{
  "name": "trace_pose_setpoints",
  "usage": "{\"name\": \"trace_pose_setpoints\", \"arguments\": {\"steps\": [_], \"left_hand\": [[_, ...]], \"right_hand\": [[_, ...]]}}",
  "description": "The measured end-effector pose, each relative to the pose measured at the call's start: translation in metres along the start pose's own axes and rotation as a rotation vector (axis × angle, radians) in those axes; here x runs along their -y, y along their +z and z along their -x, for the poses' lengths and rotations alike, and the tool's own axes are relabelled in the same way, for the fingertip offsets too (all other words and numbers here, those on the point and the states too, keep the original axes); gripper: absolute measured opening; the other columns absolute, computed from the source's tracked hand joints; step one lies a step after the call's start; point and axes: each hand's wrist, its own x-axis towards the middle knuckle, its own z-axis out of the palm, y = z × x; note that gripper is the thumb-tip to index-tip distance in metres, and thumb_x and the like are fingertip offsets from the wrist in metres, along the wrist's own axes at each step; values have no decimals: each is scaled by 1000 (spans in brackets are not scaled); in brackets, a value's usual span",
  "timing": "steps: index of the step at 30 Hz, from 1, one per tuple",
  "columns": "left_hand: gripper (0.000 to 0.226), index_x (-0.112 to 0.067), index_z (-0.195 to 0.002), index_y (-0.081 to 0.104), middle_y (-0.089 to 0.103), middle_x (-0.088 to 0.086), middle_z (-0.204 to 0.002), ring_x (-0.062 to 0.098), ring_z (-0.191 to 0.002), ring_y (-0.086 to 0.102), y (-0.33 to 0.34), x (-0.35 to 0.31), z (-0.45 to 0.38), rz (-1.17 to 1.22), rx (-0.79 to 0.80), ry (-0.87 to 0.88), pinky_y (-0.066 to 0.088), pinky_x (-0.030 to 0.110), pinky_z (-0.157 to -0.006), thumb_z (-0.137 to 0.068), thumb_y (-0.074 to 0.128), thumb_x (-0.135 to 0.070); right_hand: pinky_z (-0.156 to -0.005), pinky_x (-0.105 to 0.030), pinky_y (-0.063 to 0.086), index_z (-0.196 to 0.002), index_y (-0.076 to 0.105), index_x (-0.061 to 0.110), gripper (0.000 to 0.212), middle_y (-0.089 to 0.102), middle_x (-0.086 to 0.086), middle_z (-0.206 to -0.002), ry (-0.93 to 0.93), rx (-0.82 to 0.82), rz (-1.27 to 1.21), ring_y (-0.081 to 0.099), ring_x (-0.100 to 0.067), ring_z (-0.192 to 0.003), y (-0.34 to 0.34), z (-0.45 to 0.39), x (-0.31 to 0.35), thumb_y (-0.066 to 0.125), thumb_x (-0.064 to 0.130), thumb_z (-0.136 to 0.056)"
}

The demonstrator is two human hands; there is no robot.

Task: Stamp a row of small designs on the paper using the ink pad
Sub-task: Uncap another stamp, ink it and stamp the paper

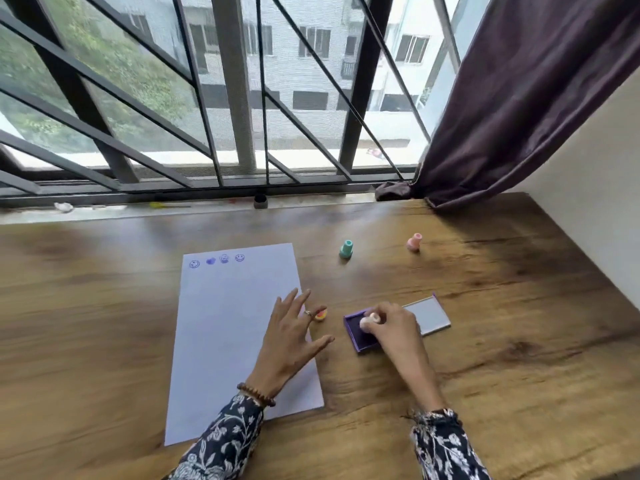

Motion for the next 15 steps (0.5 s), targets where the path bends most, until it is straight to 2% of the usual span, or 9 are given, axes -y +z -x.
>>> {"name": "trace_pose_setpoints", "arguments": {"steps": [2, 4, 7, 9, 12, 14, 15], "left_hand": [[49, -23, -126, 49, 37, 6, -147, 23, -142, 17, -19, 17, 5, 26, -79, -42, 6, 41, -117, -82, 62, -41], [46, -20, -123, 52, 42, 8, -143, 27, -141, 21, -41, 41, 10, 34, -152, -112, 14, 46, -117, -82, 65, -33], [44, -16, -121, 55, 44, 11, -141, 30, -139, 23, -77, 85, 18, 42, -214, -245, 21, 49, -115, -80, 68, -26], [47, -14, -123, 54, 42, 13, -143, 33, -138, 23, -97, 114, 20, 17, -197, -293, 22, 47, -113, -79, 69, -26], [60, -15, -128, 49, 37, 15, -145, 35, -138, 22, -119, 150, 19, -94, -111, -284, 19, 46, -114, -76, 70, -38], [75, -21, -132, 43, 29, 12, -150, 31, -141, 16, -129, 166, 18, -111, -46, -296, 14, 43, -116, -71, 59, -61], [84, -24, -133, 42, 27, 10, -151, 29, -141, 14, -132, 171, 18, -104, -33, -301, 12, 42, -116, -65, 48, -71]], "right_hand": [[-74, -42, 55, -73, 68, 17, 6, 71, -11, -81, 51, -6, -205, 67, -28, -79, 2, -1, 12, 70, 22, -72], [-69, -37, 53, -67, 66, 23, 8, 72, -5, -73, 18, -1, -290, 68, -23, -76, 12, -2, 35, 70, 26, -73], [-63, -29, 50, -74, 68, 19, 3, 70, -4, -69, -46, 64, -403, 66, -18, -72, 40, -10, 81, 71, 19, -73], [-67, -28, 52, -83, 68, 16, 10, 67, -5, -70, -62, 94, -449, 66, -19, -71, 61, -18, 111, 70, 14, -73], [-77, -38, 53, -93, 68, 8, 16, 68, -8, -81, -117, 39, -404, 68, -26, -78, 90, -31, 143, 64, 11, -77], [-75, -32, 49, -94, 67, 6, 17, 68, -14, -93, -172, -21, -268, 66, -28, -83, 104, -39, 156, 58, 10, -80], [-74, -31, 47, -94, 66, 5, 17, 67, -15, -98, -194, -46, -213, 65, -29, -84, 109, -42, 160, 55, 10, -81]]}}
